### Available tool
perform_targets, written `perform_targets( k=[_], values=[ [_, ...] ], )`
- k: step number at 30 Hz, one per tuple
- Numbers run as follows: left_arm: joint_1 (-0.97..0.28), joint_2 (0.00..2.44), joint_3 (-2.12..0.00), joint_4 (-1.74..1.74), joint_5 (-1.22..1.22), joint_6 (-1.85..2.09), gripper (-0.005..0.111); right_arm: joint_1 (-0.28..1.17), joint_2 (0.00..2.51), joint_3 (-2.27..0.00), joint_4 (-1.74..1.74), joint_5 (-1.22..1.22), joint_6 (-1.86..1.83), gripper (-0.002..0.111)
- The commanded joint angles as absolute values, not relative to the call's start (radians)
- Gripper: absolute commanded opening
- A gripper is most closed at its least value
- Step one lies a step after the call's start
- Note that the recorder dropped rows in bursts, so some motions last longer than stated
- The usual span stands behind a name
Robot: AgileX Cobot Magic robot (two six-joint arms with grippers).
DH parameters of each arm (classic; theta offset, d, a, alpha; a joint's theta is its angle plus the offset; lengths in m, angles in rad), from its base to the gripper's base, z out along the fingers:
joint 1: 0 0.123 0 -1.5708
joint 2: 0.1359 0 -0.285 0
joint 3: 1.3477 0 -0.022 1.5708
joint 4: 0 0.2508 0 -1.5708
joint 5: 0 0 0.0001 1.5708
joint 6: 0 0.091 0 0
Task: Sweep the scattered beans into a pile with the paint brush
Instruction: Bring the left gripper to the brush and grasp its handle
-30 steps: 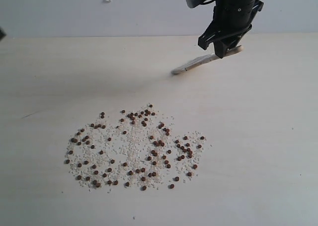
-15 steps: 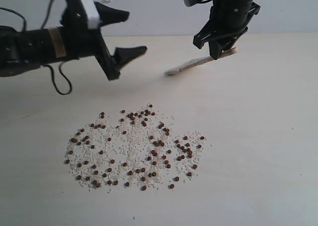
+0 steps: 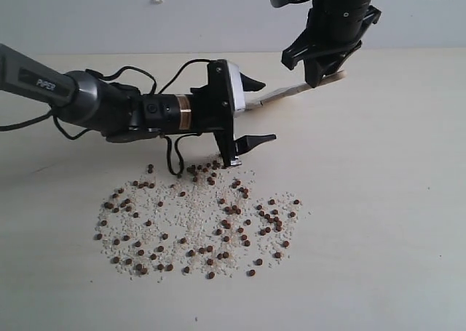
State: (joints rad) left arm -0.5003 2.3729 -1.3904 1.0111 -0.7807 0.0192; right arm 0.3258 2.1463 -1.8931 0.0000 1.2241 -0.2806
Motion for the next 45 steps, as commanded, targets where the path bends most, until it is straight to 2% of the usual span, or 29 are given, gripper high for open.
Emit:
perform_targets(
  k=[1,7,20,24,34,40,42,45],
  values=[
    [-0.531,2.412,-1.475,0.951,-0.684,0.027,0.082,0.323,2.128,-1.893,0.019,1.221,-0.283,0.0],
    [-0.536,2.436,-1.56,0.889,-0.615,0.054,0.082,0.323,2.128,-1.893,0.033,1.221,-0.283,0.0],
    [-0.536,2.478,-1.579,0.883,-0.554,0.155,0.08,0.323,2.117,-1.936,0.055,1.221,-0.258,0.0],
    [-0.536,2.478,-1.601,0.862,-0.556,0.157,0.061,0.323,2.099,-1.941,0.075,1.221,-0.258,0.0],
    [-0.536,2.478,-1.645,0.782,-0.562,0.109,0.0,0.323,2.1,-1.941,0.147,1.221,-0.26,0.0],
    [-0.536,2.478,-1.645,0.798,-0.556,0.09,0.0,0.323,2.095,-1.941,0.15,1.221,-0.297,0.002],
    [-0.536,2.478,-1.645,0.817,-0.556,0.09,0.0,0.323,2.085,-1.941,0.148,1.221,-0.295,0.011],
    [-0.536,2.478,-1.645,0.838,-0.556,0.073,0.0,0.323,2.048,-1.941,0.159,1.156,-0.292,0.035]
  ],
)
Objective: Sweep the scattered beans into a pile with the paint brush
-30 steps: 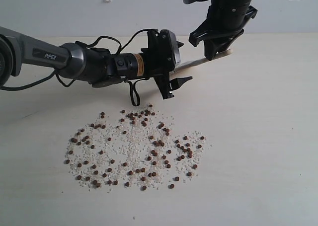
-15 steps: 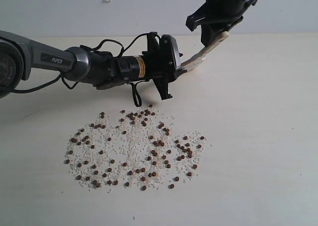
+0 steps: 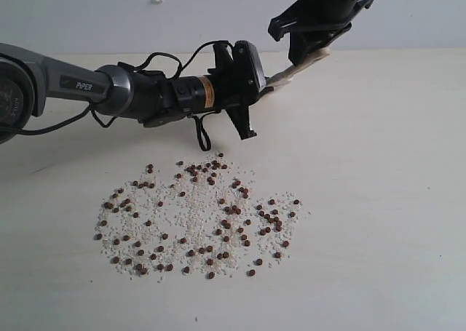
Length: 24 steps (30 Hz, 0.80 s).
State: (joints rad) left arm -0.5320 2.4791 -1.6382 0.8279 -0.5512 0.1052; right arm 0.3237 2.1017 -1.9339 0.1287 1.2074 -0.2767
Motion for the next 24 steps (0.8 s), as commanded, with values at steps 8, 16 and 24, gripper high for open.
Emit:
perform_targets(
  k=[8,16,24],
  values=[
    [-0.536,2.465,-1.645,0.838,-0.547,0.055,0.0,0.323,1.899,-1.941,0.082,1.051,-0.294,0.075],
    [-0.519,2.428,-1.643,1.058,-0.567,-0.312,0.0,0.208,1.789,-1.885,0.311,1.085,-0.507,0.072],
    [-0.449,2.38,-1.643,1.455,-0.821,-0.723,0.0,0.014,1.714,-1.581,0.897,1.143,-1.169,0.072]
  ],
)
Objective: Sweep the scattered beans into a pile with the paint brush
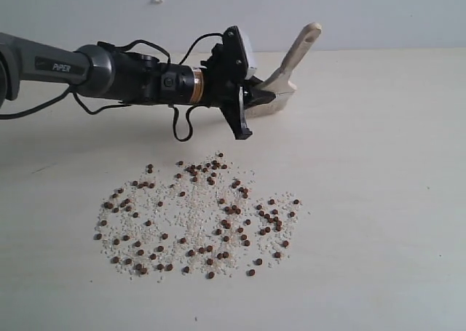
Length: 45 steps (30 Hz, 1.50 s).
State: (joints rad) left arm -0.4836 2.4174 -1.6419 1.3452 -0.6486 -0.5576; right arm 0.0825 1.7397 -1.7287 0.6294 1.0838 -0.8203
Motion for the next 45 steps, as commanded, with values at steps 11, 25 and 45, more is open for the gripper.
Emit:
perform_targets(
  k=[11,25,45],
  values=[
    [-0.398,2.369,-1.643,1.518,-1.165,-0.919,0.0,-0.06,1.744,-1.229,1.438,1.186,-1.805,0.072],
    [-0.398,2.369,-1.643,1.575,-1.221,-1.017,0.0,0.006,1.928,-1.224,1.632,1.221,-1.994,0.071],
    [-0.398,2.369,-1.643,1.494,-1.221,-1.023,0.0,0.105,1.958,-1.224,1.692,1.221,-1.993,0.067]
  ],
)
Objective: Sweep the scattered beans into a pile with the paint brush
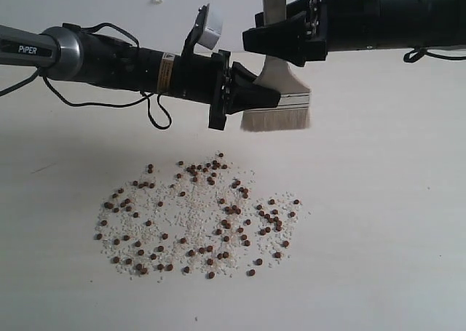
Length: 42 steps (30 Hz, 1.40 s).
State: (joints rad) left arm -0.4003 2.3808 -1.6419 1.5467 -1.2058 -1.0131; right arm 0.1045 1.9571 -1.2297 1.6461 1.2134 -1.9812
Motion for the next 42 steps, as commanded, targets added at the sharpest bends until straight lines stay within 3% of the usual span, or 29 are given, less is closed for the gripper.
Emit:
perform_targets(
  k=[1,10,18,34,37,39,40,42],
  values=[
    [-0.398,2.369,-1.643,1.48,-1.221,-1.023,0.0,0.105,1.958,-1.224,1.699,1.221,-1.993,0.067],
    [-0.398,2.369,-1.643,1.455,-1.221,-1.023,0.0,0.11,1.992,-1.224,1.744,1.221,-2.031,0.067],
    [-0.398,2.369,-1.643,1.427,-1.221,-1.023,0.0,0.11,2.002,-1.224,1.744,1.221,-2.038,0.051],
    [-0.398,2.369,-1.643,1.43,-1.221,-1.032,0.0,0.11,1.996,-1.255,1.744,1.221,-2.054,0.047],
    [-0.398,2.369,-1.643,1.43,-1.221,-1.032,0.0,0.11,1.989,-1.255,1.744,1.221,-2.054,0.035],
    [-0.398,2.369,-1.643,1.43,-1.221,-1.032,0.0,0.11,1.989,-1.255,1.744,1.221,-2.057,0.008],
    [-0.398,2.369,-1.643,1.43,-1.221,-1.032,0.0,0.11,1.989,-1.255,1.744,1.221,-2.057,0.0],
    [-0.398,2.369,-1.643,1.431,-1.221,-1.052,0.0,0.11,1.989,-1.255,1.744,1.221,-2.057,0.0]
  ],
)
